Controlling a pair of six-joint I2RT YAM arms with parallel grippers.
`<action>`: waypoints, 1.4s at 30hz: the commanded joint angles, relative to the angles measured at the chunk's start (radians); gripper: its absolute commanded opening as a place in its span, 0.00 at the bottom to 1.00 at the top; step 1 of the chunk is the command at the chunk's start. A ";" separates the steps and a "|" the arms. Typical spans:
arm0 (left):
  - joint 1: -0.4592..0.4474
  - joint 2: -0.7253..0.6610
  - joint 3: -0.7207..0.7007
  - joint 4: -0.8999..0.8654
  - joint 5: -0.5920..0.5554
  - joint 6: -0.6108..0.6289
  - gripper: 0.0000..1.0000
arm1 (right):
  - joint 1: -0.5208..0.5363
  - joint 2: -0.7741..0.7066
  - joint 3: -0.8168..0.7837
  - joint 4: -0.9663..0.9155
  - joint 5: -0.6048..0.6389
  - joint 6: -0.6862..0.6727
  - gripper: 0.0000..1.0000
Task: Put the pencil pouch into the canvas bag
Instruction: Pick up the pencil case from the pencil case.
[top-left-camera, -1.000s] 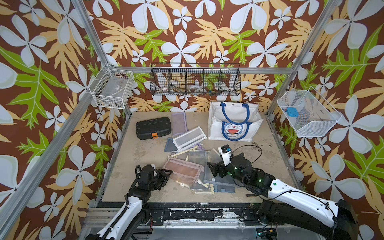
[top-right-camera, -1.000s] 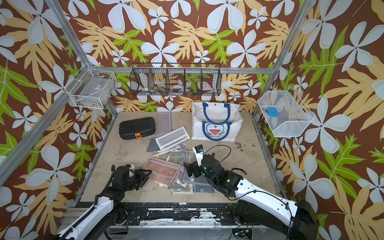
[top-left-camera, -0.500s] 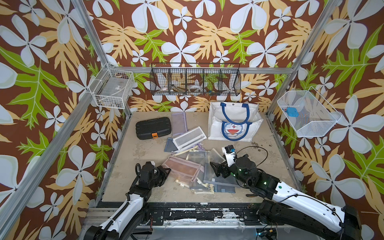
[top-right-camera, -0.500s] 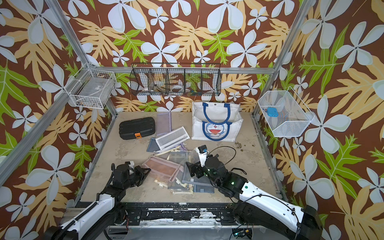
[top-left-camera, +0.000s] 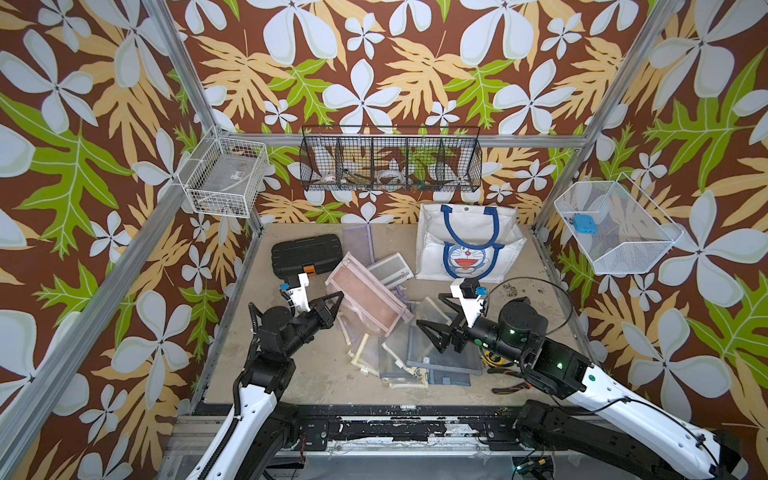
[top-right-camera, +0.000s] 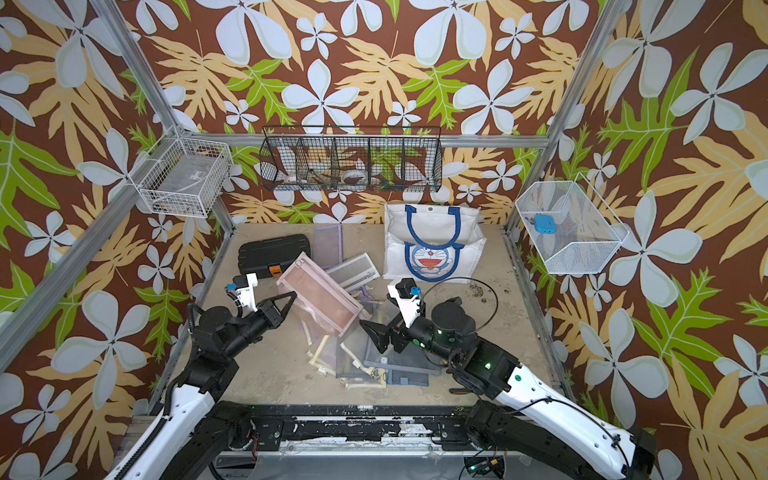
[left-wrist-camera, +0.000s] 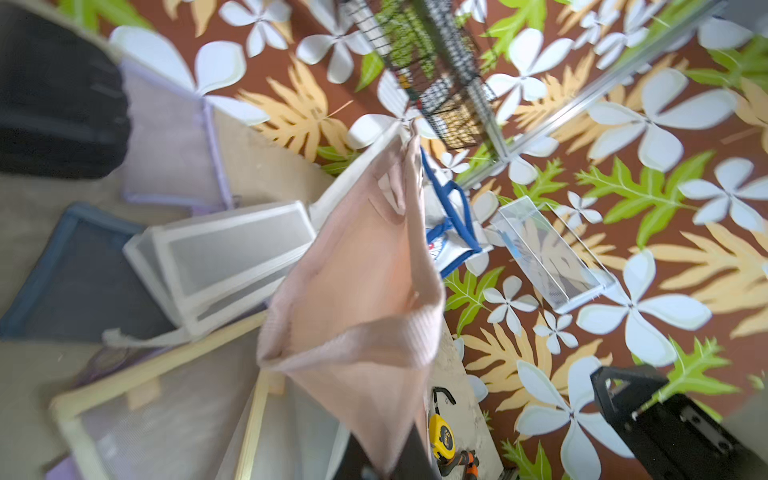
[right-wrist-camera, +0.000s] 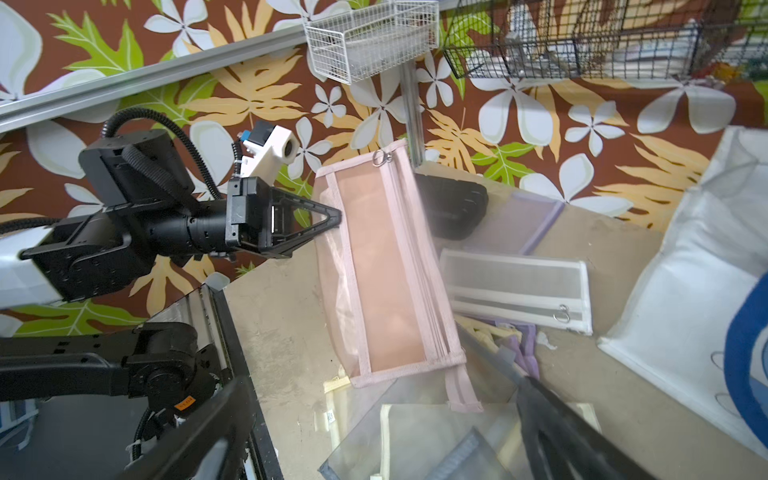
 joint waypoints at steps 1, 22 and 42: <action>-0.022 -0.002 0.033 0.164 0.171 0.165 0.00 | -0.050 0.028 0.043 0.017 -0.081 -0.081 1.00; -0.085 0.042 0.110 0.438 0.518 0.197 0.00 | -0.141 0.201 0.146 0.063 -0.580 -0.182 0.87; -0.090 0.058 0.048 0.201 0.121 0.197 1.00 | -0.141 0.147 0.235 -0.017 0.130 -0.409 0.00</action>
